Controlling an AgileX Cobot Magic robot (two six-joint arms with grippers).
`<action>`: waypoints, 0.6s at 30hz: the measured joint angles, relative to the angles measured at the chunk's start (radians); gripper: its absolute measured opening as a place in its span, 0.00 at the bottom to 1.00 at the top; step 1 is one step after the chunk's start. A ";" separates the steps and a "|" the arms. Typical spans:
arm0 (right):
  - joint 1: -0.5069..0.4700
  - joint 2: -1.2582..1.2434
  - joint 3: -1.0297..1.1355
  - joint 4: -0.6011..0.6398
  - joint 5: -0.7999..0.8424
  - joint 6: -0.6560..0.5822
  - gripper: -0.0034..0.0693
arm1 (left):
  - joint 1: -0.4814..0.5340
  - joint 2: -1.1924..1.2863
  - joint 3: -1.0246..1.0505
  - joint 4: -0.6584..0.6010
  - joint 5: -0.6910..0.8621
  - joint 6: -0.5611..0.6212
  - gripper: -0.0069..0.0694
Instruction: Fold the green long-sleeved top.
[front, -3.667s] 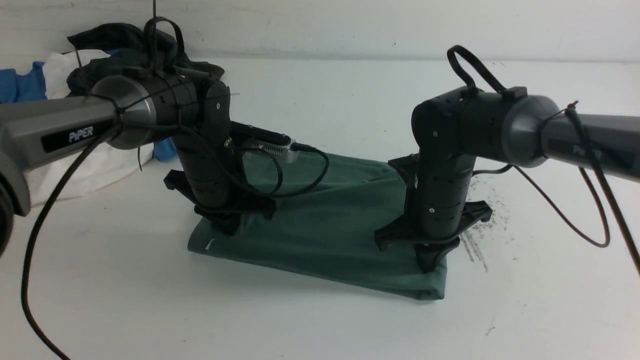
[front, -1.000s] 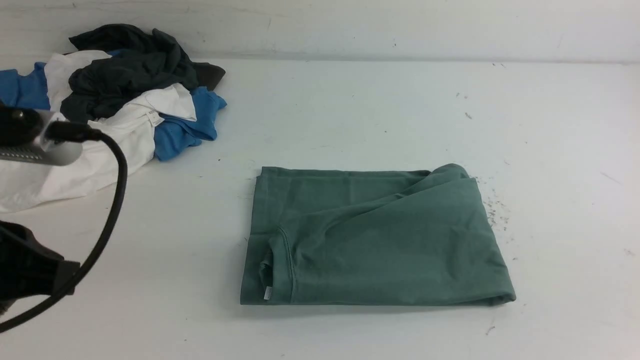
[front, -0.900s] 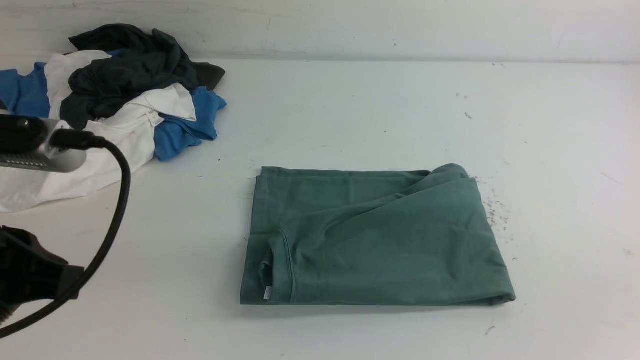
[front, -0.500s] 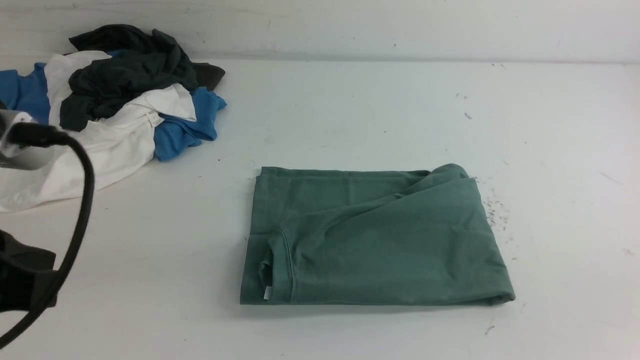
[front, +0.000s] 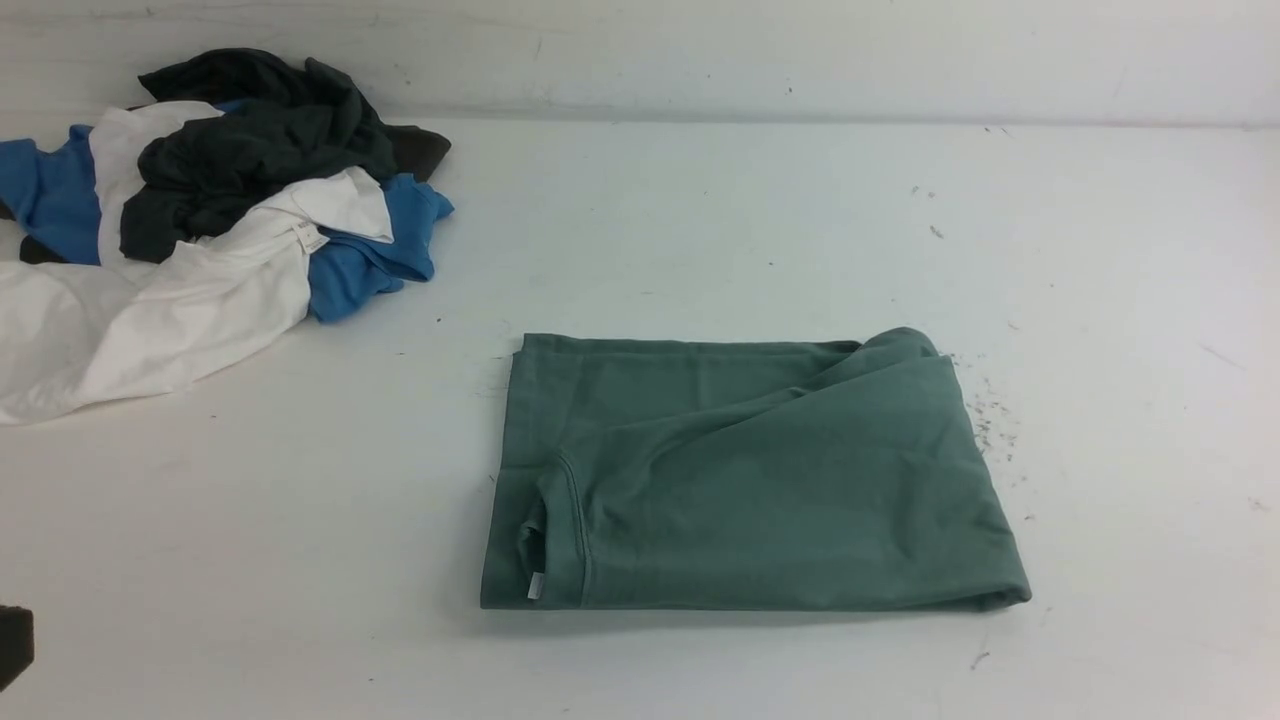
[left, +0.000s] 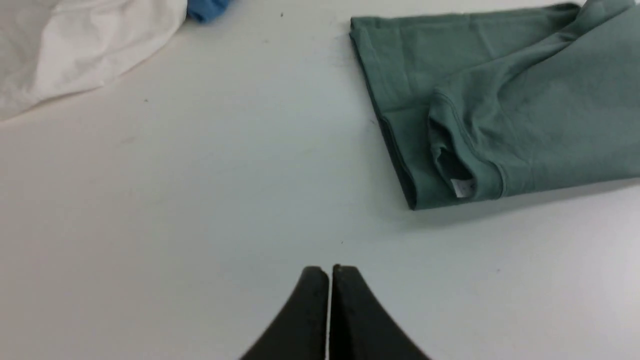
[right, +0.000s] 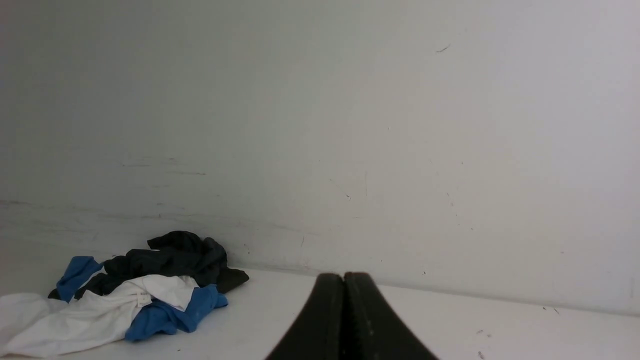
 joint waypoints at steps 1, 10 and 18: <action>0.000 0.000 0.000 -0.001 0.000 0.000 0.03 | 0.000 -0.008 0.001 -0.009 -0.007 0.000 0.09; 0.000 0.000 0.002 -0.001 0.001 0.000 0.03 | 0.000 -0.037 0.006 -0.070 -0.031 0.000 0.09; 0.000 0.000 0.002 -0.002 0.001 0.000 0.03 | 0.000 -0.037 0.007 -0.071 -0.031 0.001 0.09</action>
